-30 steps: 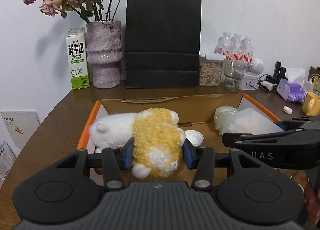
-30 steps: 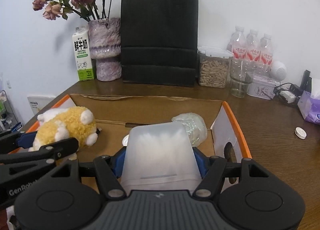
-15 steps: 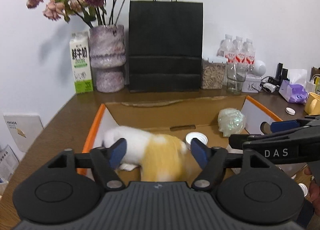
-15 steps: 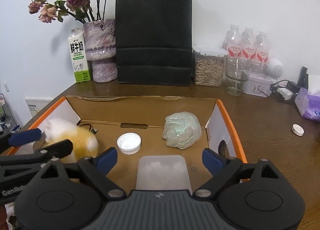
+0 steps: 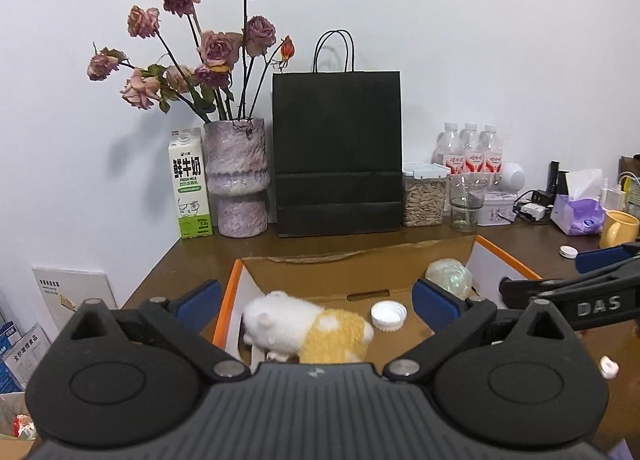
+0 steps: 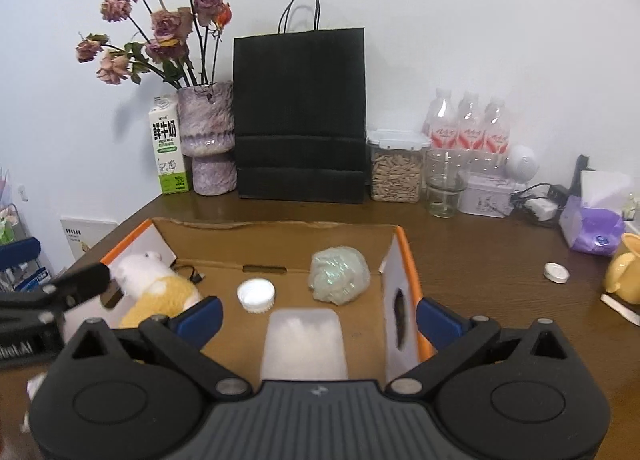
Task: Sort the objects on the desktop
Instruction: 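Withdraw both grippers from the cardboard box back over the table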
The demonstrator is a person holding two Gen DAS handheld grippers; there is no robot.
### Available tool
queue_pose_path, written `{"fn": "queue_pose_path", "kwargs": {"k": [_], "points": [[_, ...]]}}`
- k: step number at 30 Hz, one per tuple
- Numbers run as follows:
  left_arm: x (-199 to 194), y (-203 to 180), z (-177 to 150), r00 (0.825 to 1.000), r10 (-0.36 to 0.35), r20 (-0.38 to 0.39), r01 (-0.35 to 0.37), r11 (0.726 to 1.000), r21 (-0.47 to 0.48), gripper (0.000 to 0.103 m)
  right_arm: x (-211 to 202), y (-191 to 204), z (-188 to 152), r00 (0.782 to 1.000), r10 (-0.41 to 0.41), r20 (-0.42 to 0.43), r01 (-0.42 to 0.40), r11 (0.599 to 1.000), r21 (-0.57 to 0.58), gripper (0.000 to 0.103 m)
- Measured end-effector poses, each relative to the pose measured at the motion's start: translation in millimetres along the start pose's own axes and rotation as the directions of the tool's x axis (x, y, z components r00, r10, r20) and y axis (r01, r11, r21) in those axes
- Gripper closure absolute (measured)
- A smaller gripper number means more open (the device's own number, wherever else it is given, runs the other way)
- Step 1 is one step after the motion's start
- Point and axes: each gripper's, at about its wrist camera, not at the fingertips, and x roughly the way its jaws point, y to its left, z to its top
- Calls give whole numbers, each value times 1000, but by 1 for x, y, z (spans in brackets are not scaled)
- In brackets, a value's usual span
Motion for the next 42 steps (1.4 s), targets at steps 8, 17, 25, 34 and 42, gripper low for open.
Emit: {"fn": "queue_pose_path", "kwargs": {"k": [8,17,25,34,42], "points": [[-45,0,-34,999,4,-33,-4,1000,-13,0,-52,-31,-51,1000,-7,-19,7,1000,-15,0],[-82,-7,-90,986,18,-164,-26,999,-48,0,-65,-51,-118,992,42,-115,-45,999,-25,0],[-81,-9,-118,967,32,-254,-52,996,-71,0,-51,-57,-138,988,51,-144,-59,997,-48,0],[-47,-9,-118,946,65,-317,-88,994,-61,0,-19,-53,-119,980,89,-179,-104,991,-79,0],[-36,-9,-114,937,52,-346,-82,994,-70,0,-2,-56,-110,978,101,-181,-118,989,-88,0]]}}
